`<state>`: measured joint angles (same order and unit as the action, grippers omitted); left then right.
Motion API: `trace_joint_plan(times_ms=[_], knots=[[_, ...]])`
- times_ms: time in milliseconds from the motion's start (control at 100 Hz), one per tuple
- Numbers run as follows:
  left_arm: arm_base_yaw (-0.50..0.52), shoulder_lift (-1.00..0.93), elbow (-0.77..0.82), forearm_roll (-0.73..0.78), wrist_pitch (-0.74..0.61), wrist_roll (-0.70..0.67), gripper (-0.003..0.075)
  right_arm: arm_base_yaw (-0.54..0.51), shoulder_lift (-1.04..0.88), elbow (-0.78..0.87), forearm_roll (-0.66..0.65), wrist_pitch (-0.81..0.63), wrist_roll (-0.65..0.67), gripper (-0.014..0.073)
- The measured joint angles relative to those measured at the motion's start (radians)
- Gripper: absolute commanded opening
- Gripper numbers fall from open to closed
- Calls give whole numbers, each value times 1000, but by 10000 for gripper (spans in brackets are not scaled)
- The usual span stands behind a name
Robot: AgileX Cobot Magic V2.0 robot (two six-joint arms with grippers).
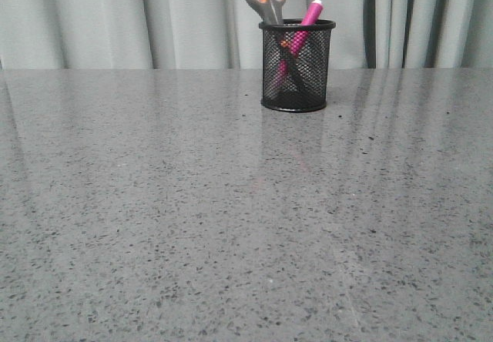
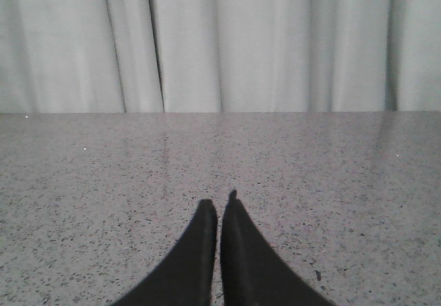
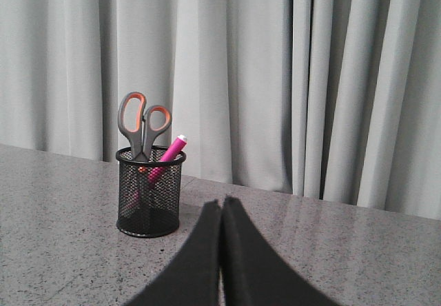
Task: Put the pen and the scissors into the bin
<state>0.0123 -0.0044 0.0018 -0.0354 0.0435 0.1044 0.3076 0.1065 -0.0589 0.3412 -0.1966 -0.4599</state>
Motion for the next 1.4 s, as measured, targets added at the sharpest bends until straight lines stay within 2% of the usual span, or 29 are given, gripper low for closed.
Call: trace_joint_plan(times_ms=[890,1050,1180,1400], knots=[[0,0,0,2,2,-2,-19,-8,0,8,0,-13,-2,-76],[0,0,0,2,2,-2,-19,-125,-2,32,-95,13,98,-76],[0,0,0,2,2,-2,-19,-242,-43,38,-195,134,199,-76],[0,0,0,2,4,-2,-19,-277,-115,70,-290,262,289,-76]])
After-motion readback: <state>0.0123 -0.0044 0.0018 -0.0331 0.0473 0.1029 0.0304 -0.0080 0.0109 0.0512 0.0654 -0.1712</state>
